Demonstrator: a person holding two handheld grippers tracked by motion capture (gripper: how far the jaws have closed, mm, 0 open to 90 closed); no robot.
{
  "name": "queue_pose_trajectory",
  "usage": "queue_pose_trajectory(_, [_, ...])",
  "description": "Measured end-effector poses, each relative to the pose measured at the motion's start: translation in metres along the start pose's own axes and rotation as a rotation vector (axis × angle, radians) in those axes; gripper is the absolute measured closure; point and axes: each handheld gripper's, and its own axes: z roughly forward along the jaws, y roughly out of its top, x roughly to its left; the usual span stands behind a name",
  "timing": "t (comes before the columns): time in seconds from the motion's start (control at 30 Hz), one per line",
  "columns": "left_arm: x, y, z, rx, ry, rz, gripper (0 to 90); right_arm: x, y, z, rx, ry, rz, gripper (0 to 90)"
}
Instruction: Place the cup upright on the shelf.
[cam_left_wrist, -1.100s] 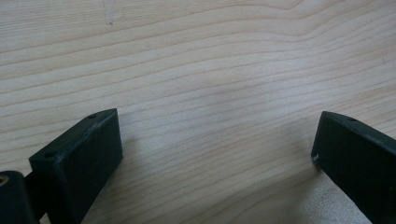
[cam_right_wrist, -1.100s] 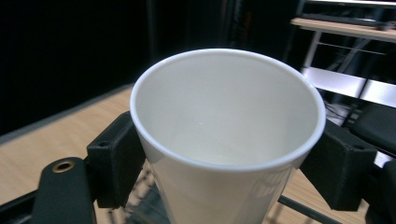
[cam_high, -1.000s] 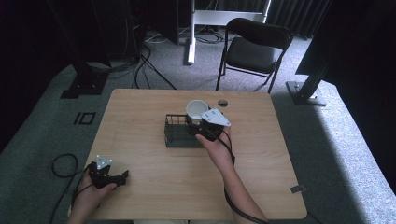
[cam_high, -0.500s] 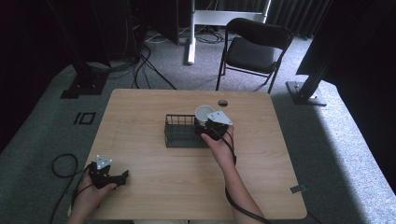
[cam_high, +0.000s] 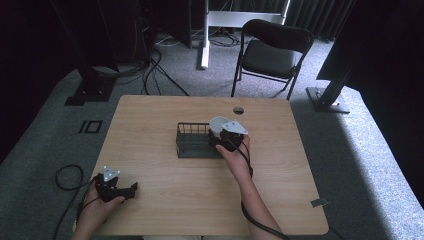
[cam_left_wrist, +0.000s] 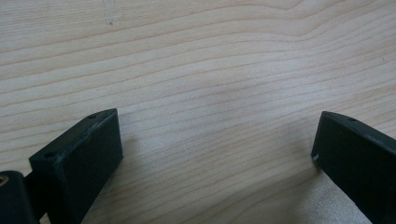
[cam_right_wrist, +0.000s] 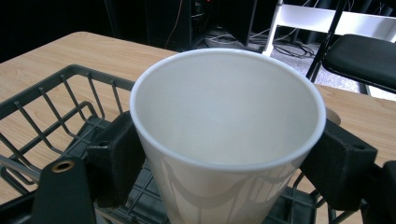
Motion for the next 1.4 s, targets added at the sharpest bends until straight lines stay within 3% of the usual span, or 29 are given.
queue_pose_trajectory(0.23, [0.0, 0.0, 0.0, 0.0, 0.0, 0.0, 2.2, -0.004, -0.003, -0.001, -0.014, 0.018, 0.017, 19.8])
queue_pose_trajectory(0.33, [0.0, 0.0, 0.0, 0.0, 0.0, 0.0, 2.2, -0.004, -0.003, -0.001, -0.015, 0.047, 0.01, 11.5])
queue_pose_trajectory(0.5, [0.0, 0.0, 0.0, 0.0, 0.0, 0.0, 2.2, -0.006, -0.003, -0.007, -0.035, 0.058, 0.017, 11.2])
queue_pose_trajectory(0.67, [0.0, 0.0, 0.0, 0.0, 0.0, 0.0, 2.2, -0.009, -0.004, -0.015, -0.05, 0.053, -0.016, 11.2])
queue_pose_trajectory(1.4, [0.0, 0.0, 0.0, 0.001, 0.0, 0.0, 2.2, -0.034, -0.021, -0.049, -0.058, 0.059, -0.024, 11.2])
